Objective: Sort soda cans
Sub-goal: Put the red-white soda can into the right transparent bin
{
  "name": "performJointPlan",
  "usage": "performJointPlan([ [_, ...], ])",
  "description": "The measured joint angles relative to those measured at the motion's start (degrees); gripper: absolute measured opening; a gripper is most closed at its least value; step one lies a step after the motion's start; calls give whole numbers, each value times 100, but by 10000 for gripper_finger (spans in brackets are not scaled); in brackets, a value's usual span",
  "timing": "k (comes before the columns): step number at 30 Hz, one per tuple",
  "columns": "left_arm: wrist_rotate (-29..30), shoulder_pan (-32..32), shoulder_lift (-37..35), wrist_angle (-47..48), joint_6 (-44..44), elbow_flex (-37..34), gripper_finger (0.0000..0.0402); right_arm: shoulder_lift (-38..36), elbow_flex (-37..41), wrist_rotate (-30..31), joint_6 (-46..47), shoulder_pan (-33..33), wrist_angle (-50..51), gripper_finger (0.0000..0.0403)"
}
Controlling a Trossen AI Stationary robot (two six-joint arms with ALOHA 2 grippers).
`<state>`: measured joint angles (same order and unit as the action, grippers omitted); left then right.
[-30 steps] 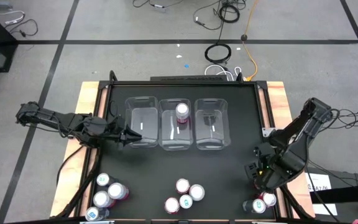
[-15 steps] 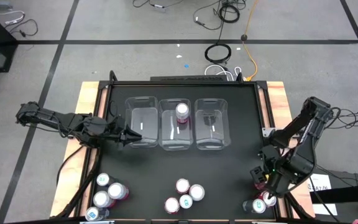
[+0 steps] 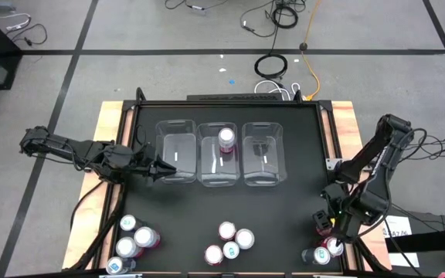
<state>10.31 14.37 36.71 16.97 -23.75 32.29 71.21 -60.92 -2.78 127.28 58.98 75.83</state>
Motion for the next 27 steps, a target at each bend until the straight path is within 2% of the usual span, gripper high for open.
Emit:
performJointPlan([
  [7,0,0,0,2,-112,0,54,-235,522,-69,20,0,-528,339],
  [11,0,1,0,2,-144,0,54,-264,689,-357,42,2,-636,339],
  [27,0,2,2,2,-142,0,54,-232,699,-637,15,7,-845,339],
])
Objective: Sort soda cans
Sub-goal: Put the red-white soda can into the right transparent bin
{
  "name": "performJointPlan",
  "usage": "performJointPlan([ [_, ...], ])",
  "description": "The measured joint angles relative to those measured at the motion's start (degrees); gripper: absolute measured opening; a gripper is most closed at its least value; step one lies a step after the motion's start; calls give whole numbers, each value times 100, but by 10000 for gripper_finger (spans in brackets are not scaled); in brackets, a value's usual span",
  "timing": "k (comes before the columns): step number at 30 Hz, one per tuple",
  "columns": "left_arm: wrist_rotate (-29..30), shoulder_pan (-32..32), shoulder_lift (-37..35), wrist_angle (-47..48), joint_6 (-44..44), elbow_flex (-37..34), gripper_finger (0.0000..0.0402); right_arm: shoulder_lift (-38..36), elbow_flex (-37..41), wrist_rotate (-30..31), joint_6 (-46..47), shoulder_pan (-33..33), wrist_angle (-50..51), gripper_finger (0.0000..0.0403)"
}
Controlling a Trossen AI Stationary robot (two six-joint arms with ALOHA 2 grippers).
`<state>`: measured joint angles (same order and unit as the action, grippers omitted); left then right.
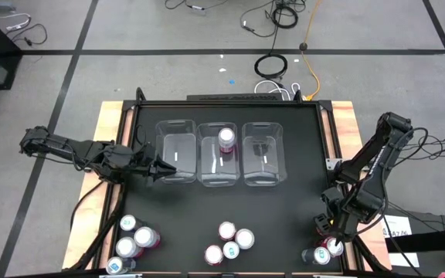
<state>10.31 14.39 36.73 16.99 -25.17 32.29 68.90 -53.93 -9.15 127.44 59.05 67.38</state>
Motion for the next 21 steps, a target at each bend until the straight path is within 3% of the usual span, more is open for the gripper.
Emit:
performJointPlan([
  [21,0,0,0,0,-2,0,54,393,0,-156,42,21,-268,339],
])
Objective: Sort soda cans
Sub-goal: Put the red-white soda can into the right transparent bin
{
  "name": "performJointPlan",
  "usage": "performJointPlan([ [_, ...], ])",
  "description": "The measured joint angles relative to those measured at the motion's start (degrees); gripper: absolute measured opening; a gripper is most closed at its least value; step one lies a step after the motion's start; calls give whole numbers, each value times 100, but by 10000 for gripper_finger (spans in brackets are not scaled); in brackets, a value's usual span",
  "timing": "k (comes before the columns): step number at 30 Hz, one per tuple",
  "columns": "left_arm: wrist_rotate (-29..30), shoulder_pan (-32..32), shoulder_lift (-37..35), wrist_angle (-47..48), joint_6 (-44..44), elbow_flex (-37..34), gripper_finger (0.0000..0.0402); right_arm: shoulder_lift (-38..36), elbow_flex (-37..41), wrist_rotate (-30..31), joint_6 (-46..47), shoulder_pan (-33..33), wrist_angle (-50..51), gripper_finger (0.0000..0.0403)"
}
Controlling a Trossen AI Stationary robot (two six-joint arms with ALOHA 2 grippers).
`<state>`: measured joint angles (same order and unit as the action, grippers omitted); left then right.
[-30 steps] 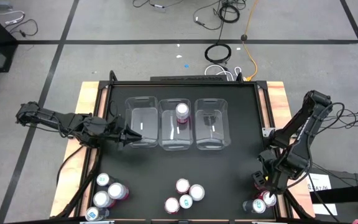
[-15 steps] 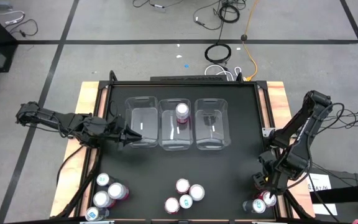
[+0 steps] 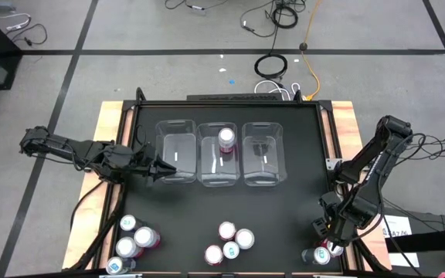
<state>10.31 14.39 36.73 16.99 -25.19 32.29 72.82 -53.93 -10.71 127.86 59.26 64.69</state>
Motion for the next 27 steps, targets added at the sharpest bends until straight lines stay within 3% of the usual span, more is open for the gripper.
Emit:
performJointPlan([
  [23,0,0,0,2,0,0,54,373,0,4,-7,49,-294,338],
  [27,0,0,-1,1,0,0,54,373,0,5,-7,49,-281,323],
])
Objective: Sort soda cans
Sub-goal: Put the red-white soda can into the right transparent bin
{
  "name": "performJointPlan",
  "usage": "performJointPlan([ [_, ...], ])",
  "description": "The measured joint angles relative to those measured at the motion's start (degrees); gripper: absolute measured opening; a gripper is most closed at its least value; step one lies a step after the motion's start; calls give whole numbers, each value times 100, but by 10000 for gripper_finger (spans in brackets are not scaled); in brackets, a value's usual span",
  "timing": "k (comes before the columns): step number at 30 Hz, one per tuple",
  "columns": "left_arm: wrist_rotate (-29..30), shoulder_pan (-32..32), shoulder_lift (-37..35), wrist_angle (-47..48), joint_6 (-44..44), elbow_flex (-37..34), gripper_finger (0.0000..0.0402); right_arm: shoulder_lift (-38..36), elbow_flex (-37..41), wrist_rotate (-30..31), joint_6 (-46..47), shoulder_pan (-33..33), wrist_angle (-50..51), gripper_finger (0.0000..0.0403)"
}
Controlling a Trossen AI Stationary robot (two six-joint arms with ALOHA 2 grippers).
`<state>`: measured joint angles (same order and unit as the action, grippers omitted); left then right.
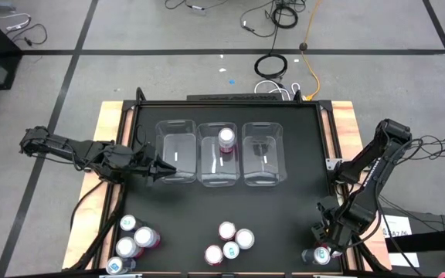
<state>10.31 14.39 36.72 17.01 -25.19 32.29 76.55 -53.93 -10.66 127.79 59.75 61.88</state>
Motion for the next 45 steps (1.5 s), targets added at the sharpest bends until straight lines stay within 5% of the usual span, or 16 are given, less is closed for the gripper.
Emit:
performJointPlan([
  [5,0,-1,0,0,0,0,54,-7,-7,4,-6,0,18,286],
  [32,0,-2,1,-1,-7,0,54,-435,2,583,-242,-435,173,300],
  [45,0,-1,1,-19,-11,0,54,-1424,0,2913,-1010,-867,85,301],
])
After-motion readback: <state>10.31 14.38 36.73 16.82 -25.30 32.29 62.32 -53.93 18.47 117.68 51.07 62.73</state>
